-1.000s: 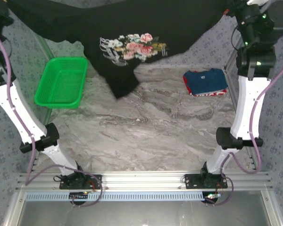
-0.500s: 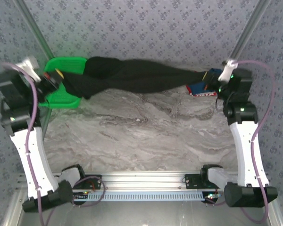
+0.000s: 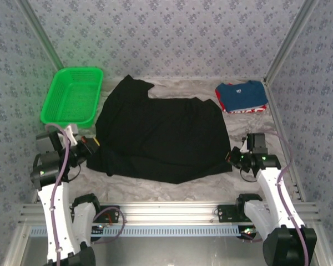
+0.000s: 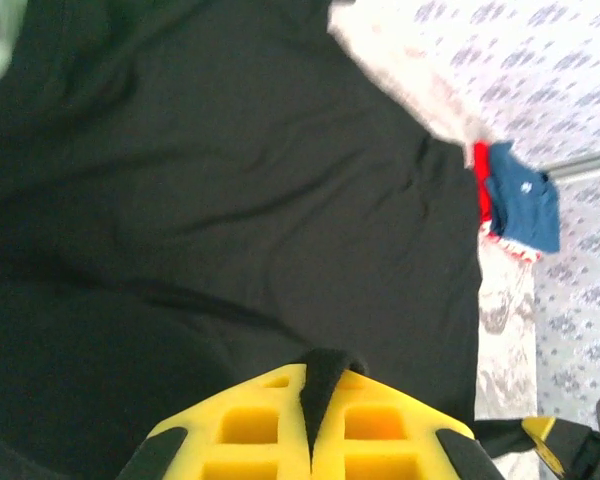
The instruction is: Fold the inside-out t-shirt
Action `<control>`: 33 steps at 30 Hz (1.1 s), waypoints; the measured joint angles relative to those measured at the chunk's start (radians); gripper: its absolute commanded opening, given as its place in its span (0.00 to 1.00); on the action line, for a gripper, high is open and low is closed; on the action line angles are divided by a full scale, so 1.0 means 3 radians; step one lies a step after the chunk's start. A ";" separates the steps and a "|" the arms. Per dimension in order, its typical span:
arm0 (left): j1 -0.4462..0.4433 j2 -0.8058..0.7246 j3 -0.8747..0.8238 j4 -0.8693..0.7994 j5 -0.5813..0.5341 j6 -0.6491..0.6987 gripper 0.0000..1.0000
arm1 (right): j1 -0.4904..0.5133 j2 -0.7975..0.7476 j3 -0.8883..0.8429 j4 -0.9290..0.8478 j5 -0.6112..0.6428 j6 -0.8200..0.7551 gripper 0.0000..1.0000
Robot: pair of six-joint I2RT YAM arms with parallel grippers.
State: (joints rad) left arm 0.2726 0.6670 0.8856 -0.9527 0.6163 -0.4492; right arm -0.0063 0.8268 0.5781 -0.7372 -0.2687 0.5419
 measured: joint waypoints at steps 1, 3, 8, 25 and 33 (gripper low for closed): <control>-0.0003 -0.0013 -0.0093 -0.0034 0.0003 -0.0005 0.00 | 0.0023 0.0000 -0.0038 -0.0003 0.0037 0.0048 0.06; -0.0004 -0.0041 -0.0243 -0.0061 0.0004 -0.0024 0.00 | 0.0095 0.0001 -0.0092 0.0015 0.0128 0.0107 0.05; -0.0022 -0.0064 -0.0361 -0.0055 0.0004 -0.0050 0.00 | 0.0179 0.0055 -0.0172 0.0112 0.0324 0.0179 0.02; -0.0022 0.0838 0.1720 0.0799 -0.0544 -0.0188 0.00 | 0.0282 0.0586 0.2293 0.0765 0.0476 -0.0369 0.00; -0.0022 0.0568 0.2450 0.0581 -0.0844 0.0041 0.00 | 0.0286 0.0209 0.2861 0.0220 0.0540 -0.0735 0.00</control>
State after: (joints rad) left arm 0.2661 0.8375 1.6207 -0.7784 0.3630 -0.4370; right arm 0.0795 0.8894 1.4364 -0.6712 -0.1066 0.3214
